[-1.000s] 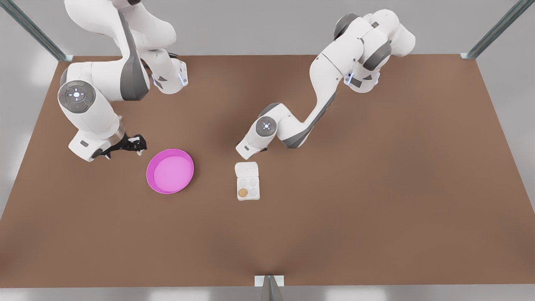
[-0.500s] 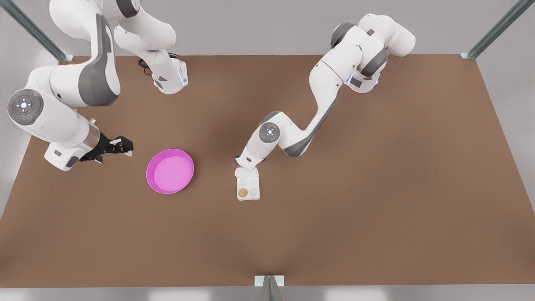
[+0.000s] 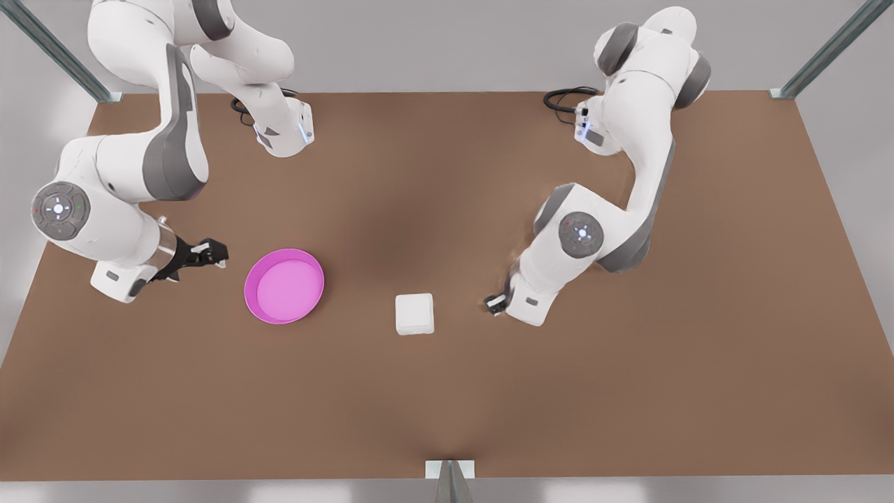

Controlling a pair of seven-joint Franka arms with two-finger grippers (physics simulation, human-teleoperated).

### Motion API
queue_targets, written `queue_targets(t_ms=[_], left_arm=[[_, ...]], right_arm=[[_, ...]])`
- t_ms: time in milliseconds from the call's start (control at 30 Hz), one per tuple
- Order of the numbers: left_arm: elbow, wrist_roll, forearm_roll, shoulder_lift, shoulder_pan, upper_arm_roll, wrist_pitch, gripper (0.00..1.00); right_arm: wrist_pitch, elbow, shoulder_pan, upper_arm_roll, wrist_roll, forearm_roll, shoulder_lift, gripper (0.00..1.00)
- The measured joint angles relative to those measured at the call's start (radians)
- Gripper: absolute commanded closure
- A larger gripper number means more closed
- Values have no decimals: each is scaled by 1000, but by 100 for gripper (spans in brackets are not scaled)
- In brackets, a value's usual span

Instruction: Pack egg into the box and close the box lid

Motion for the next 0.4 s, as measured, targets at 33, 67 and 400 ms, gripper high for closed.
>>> queue_targets(t_ms=[33,67,400], left_arm=[[0,23,20,-35,73,0,-83,12],[-3,52,35,-66,126,2,-152,3],[-197,404,87,-345,271,18,-467,0]], right_arm=[[3,5,0,-1,1,-23,-1,0],[4,15,-4,-3,4,-39,-3,0],[-33,-17,-26,-8,55,-85,-107,0]])
